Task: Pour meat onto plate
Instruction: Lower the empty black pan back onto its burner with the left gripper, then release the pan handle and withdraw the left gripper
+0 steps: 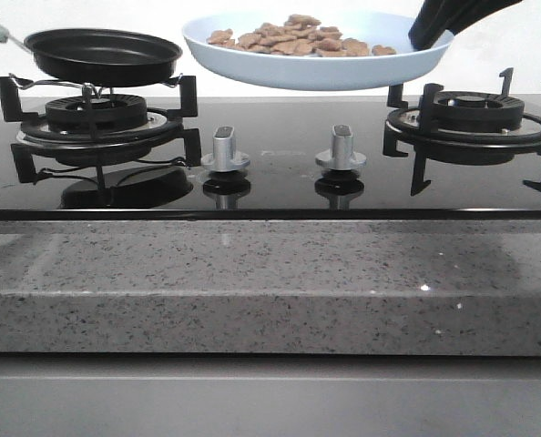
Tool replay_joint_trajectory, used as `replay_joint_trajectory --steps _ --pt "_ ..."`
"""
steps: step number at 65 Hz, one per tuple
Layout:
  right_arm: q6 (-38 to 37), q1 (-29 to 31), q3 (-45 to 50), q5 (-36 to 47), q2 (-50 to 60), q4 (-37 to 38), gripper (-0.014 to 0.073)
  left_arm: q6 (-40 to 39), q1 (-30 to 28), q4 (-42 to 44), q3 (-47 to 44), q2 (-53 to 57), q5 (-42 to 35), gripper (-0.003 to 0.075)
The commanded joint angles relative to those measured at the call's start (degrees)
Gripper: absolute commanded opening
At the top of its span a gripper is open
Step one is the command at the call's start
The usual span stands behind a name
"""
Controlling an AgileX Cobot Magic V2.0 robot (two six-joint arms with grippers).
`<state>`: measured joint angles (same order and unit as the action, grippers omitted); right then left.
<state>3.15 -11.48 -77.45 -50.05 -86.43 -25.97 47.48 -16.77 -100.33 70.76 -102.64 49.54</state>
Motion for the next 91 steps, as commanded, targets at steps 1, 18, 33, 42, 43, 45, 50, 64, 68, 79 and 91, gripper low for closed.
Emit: replay_joint_trajectory --steps 1,18,33,42,43,45,50,64,68,79,91 --pt "0.4 0.1 -1.7 2.4 2.5 -1.9 -0.0071 0.3 -0.3 -6.5 1.9 2.2 1.6 -0.002" --pt "0.4 0.1 -1.7 2.4 2.5 -1.9 -0.0071 0.3 -0.3 -5.4 1.9 0.7 1.1 -0.002" --pt "0.4 0.1 -1.7 2.4 2.5 -1.9 -0.0071 0.5 -0.3 -4.3 1.9 0.7 1.2 0.0126" --pt "0.4 0.1 -1.7 2.4 2.5 -1.9 -0.0071 1.9 -0.5 -3.7 2.0 0.9 2.2 0.0363" --pt "0.4 0.1 -1.7 2.4 2.5 -1.9 -0.0071 1.9 -0.5 -3.5 2.0 0.9 2.2 0.0383" --pt "0.4 0.1 -1.7 2.4 2.5 -1.9 -0.0071 1.9 -0.8 -3.1 2.3 1.0 2.4 0.0426" --pt "0.4 0.1 -1.7 2.4 2.5 -1.9 -0.0071 1.9 -1.5 -1.0 3.4 1.1 4.1 0.047" --pt "0.4 0.1 -1.7 2.4 2.5 -1.9 -0.0071 -0.9 -4.4 10.6 7.4 3.3 6.7 0.0473" --pt "0.4 0.1 -1.7 2.4 2.5 -1.9 -0.0071 -2.4 -4.9 15.9 8.8 4.8 5.9 0.0473" --pt "0.4 0.1 -1.7 2.4 2.5 -1.9 -0.0071 -9.0 -4.9 33.8 13.0 10.7 2.4 0.0473" --pt "0.4 0.1 -1.7 2.4 2.5 -1.9 -0.0071 -14.3 -3.7 46.5 14.5 19.1 0.3 0.0473"
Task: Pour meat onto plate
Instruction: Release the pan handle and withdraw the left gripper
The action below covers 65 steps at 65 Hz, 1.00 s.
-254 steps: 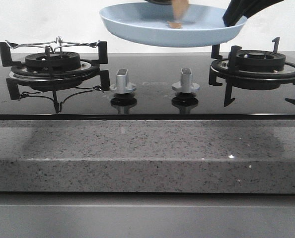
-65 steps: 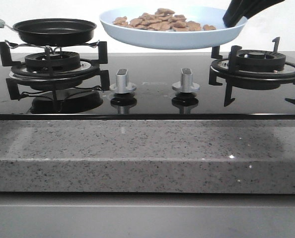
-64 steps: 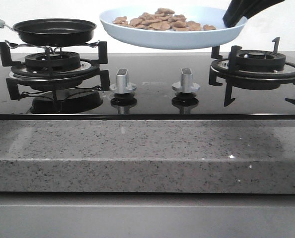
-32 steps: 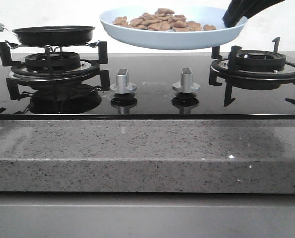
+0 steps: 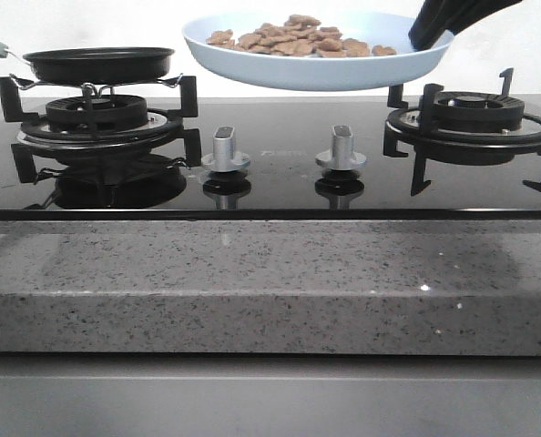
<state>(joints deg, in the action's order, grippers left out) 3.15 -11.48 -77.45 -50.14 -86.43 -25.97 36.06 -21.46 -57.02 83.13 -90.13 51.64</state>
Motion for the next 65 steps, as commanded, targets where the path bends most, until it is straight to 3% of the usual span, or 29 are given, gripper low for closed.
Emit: replay_joint_trajectory --steps 1,16,31,44,53,65 --pt "0.4 0.1 -1.7 2.5 2.5 -1.9 -0.0071 -3.3 1.4 4.9 2.1 7.3 -1.7 0.0473" --pt "0.4 0.1 -1.7 2.5 2.5 -1.9 -0.0071 -10.9 10.6 23.3 -1.3 17.7 -4.5 0.0472" --pt "0.4 0.1 -1.7 2.5 2.5 -1.9 -0.0071 -22.5 21.0 42.3 -14.7 28.2 -10.0 0.041" --pt "0.4 0.1 -1.7 2.5 2.5 -1.9 -0.0071 -34.1 25.7 55.3 -24.0 34.7 -11.2 0.0407" --pt "0.4 0.1 -1.7 2.5 2.5 -1.9 -0.0071 -37.7 25.9 60.0 -28.1 38.3 -11.3 0.0407" --pt "0.4 0.1 -1.7 2.5 2.5 -1.9 -0.0071 -37.9 25.9 60.1 -31.0 40.2 -12.5 0.0407"
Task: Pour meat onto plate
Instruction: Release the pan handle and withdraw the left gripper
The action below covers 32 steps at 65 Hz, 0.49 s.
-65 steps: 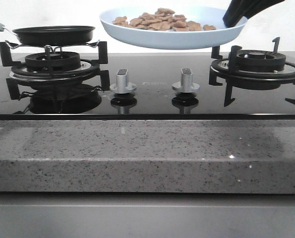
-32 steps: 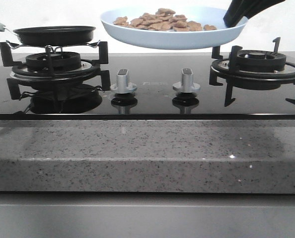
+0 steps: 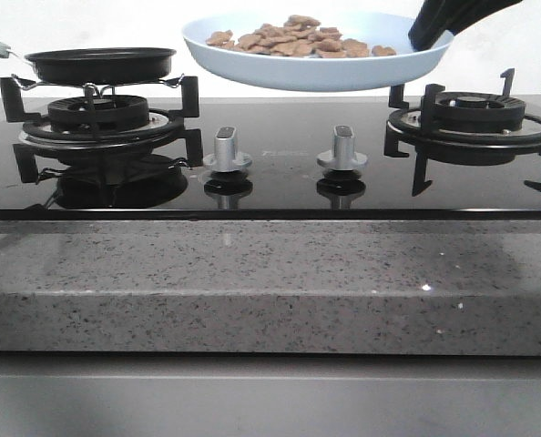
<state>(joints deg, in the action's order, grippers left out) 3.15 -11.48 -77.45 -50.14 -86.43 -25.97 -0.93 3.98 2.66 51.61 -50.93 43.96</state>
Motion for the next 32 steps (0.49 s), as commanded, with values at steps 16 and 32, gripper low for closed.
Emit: replay_joint_trajectory --steps 16,32 --pt "0.4 0.1 -1.7 2.5 2.5 -1.9 -0.0071 -0.9 0.4 0.3 0.4 0.4 -4.9 0.0407" --pt "0.4 0.1 -1.7 2.5 2.5 -1.9 -0.0071 -0.9 0.4 0.2 0.4 0.4 -4.9 0.0407"
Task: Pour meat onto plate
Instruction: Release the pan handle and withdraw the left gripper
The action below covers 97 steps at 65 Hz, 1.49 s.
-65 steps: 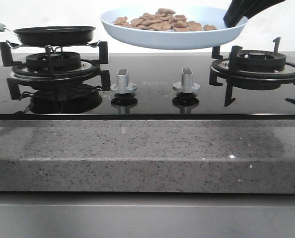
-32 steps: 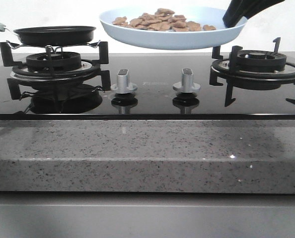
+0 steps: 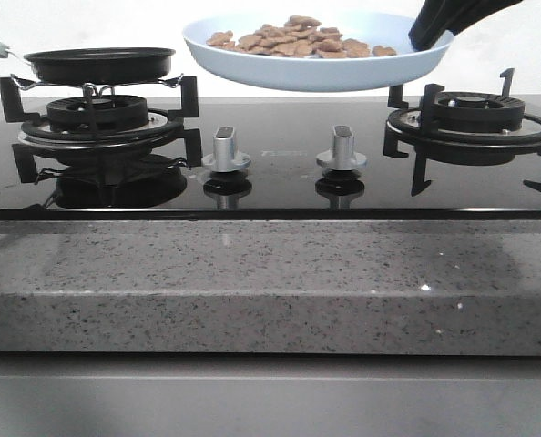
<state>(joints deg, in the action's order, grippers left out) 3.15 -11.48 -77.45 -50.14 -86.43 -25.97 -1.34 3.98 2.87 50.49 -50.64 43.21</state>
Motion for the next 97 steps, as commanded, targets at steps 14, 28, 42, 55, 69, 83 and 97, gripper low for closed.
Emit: replay_joint_trajectory --steps 14,28,42,55,69,83,97 --pt "0.4 0.1 -1.7 2.5 2.5 -1.9 -0.0071 -0.5 0.4 0.0 1.5 0.2 -4.1 0.0407" --pt "0.4 0.1 -1.7 2.5 2.5 -1.9 -0.0071 -0.5 0.4 0.0 1.5 0.2 -4.1 0.0407" --pt "1.2 0.1 -1.7 4.7 2.5 -1.9 -0.0071 -0.5 0.4 0.0 1.5 0.2 -4.1 0.0407" --pt "4.4 0.1 -7.0 4.3 -0.7 -1.8 -0.0071 -0.5 0.4 0.0 1.5 0.2 -4.1 0.0407" --pt "4.4 0.1 -18.3 0.5 -8.4 -1.5 -0.0071 -0.5 0.4 0.0 1.5 0.2 -4.1 0.0407" --pt "4.4 0.1 -31.3 -3.9 -17.6 1.8 -0.0069 -0.5 0.4 0.0 1.5 0.2 -4.1 0.0407" --pt "4.3 0.2 -40.1 -5.1 -25.5 3.7 -0.0069 -0.5 0.4 0.0 1.5 0.2 -4.1 0.0407"
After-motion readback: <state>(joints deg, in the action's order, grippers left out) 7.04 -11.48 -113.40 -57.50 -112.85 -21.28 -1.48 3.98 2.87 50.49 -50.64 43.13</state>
